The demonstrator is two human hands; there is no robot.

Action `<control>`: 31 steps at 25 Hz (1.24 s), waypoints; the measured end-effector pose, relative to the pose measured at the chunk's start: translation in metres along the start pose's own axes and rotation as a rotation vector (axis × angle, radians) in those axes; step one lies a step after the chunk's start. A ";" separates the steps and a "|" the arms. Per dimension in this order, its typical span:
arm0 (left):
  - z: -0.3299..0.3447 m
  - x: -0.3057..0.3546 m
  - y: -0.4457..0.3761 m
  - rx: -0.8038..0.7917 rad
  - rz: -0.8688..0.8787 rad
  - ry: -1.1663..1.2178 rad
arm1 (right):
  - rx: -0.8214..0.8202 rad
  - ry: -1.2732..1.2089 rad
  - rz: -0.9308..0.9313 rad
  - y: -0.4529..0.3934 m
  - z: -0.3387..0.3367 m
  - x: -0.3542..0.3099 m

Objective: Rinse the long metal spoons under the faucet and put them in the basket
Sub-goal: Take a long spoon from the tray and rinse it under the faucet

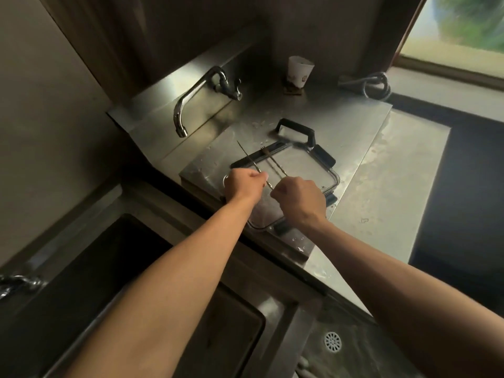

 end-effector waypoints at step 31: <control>-0.406 -0.249 0.264 0.454 -0.202 0.111 | -0.759 -0.799 -0.113 0.211 0.150 -0.394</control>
Point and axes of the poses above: each hand's wrist, its own y-axis away from the middle knuckle, its own z-axis out of the palm, x = y × z, the point moved 9 cm from there along -y, towards the middle knuckle, and after that the axes turned 8 degrees about -z, right-handed, at the moved point
